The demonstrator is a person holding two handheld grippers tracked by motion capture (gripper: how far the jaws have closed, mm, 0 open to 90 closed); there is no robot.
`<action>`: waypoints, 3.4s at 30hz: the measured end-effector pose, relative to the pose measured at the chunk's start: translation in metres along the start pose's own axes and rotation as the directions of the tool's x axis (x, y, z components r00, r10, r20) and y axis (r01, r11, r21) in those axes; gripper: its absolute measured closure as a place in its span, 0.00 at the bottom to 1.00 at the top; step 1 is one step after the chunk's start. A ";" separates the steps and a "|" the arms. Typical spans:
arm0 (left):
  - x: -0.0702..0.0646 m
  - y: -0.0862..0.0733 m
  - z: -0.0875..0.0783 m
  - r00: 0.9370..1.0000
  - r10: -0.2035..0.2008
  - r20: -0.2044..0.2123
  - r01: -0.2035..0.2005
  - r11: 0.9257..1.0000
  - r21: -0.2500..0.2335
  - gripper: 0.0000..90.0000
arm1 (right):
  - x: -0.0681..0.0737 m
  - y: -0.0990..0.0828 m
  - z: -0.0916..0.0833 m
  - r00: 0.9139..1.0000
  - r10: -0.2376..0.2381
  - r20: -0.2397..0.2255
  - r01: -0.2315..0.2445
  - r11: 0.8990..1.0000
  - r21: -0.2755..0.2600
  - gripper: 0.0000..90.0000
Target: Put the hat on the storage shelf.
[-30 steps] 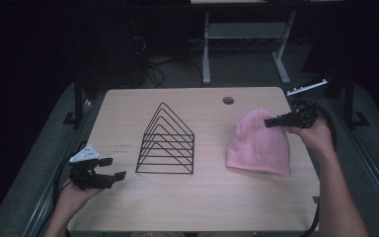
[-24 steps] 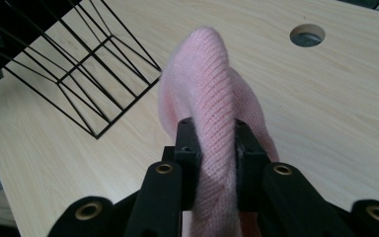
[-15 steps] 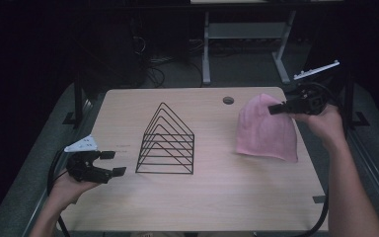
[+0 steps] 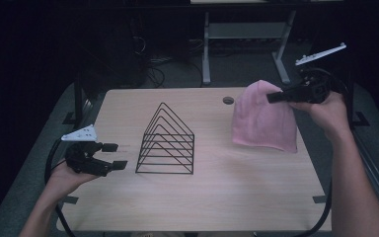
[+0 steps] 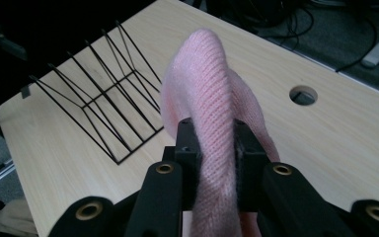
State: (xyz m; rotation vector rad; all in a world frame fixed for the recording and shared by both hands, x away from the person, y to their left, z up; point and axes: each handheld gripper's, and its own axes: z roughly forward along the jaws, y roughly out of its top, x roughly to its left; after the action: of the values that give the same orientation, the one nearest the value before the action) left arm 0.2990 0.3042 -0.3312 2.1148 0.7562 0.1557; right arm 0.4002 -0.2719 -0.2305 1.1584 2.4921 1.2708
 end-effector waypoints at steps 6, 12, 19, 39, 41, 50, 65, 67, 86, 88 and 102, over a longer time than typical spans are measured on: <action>-0.004 0.018 -0.002 0.999 0.024 0.033 -0.024 1.000 0.003 0.25 | 0.023 0.023 -0.006 0.997 -0.067 -0.024 0.067 0.998 -0.023 0.85; -0.009 0.036 -0.004 0.997 0.054 0.046 -0.055 0.999 0.003 0.25 | 0.045 0.045 -0.007 0.990 -0.130 -0.048 0.128 0.991 -0.043 0.85; -0.011 0.053 -0.003 0.996 0.070 0.059 -0.070 0.998 0.006 0.25 | 0.071 0.073 -0.002 0.979 -0.190 -0.078 0.186 0.981 -0.057 0.85; -0.008 0.075 -0.004 0.994 0.081 0.074 -0.082 0.997 0.011 0.26 | 0.134 0.127 0.021 0.936 -0.317 -0.154 0.307 0.948 -0.083 0.85; -0.007 0.076 -0.003 0.994 0.085 0.071 -0.087 0.996 0.015 0.26 | 0.140 0.131 0.024 0.931 -0.326 -0.163 0.316 0.945 -0.087 0.85; -0.003 0.079 -0.002 0.993 0.073 0.089 -0.073 0.997 -0.002 0.28 | 0.162 0.148 0.042 0.911 -0.357 -0.208 0.344 0.934 -0.096 0.85; 0.014 0.077 -0.002 0.989 0.011 0.147 -0.008 1.000 -0.024 0.53 | 0.186 0.167 0.081 0.873 -0.400 -0.278 0.375 0.917 -0.138 0.85; 0.016 0.077 -0.002 0.987 0.001 0.160 0.003 1.000 -0.026 0.59 | 0.190 0.168 0.084 0.871 -0.396 -0.291 0.369 0.918 -0.145 0.85; 0.022 0.062 0.003 0.994 0.012 0.107 -0.015 0.999 0.028 0.93 | 0.182 0.151 0.116 0.873 -0.378 -0.307 0.357 0.926 -0.125 0.85; 0.022 0.063 0.005 0.995 0.016 0.102 -0.020 0.999 0.034 0.93 | 0.178 0.148 0.119 0.879 -0.367 -0.305 0.346 0.930 -0.123 0.85; 0.017 0.069 0.037 0.997 0.054 0.056 -0.060 0.991 0.120 0.93 | 0.150 0.127 0.122 0.900 -0.318 -0.299 0.298 0.948 -0.113 0.85</action>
State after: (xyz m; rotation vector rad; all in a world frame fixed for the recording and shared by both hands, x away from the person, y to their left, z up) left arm 0.3584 0.2577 -0.3034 2.2482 0.6897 0.0865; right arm 0.4191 -0.0466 -0.1820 0.5447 2.6850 1.5241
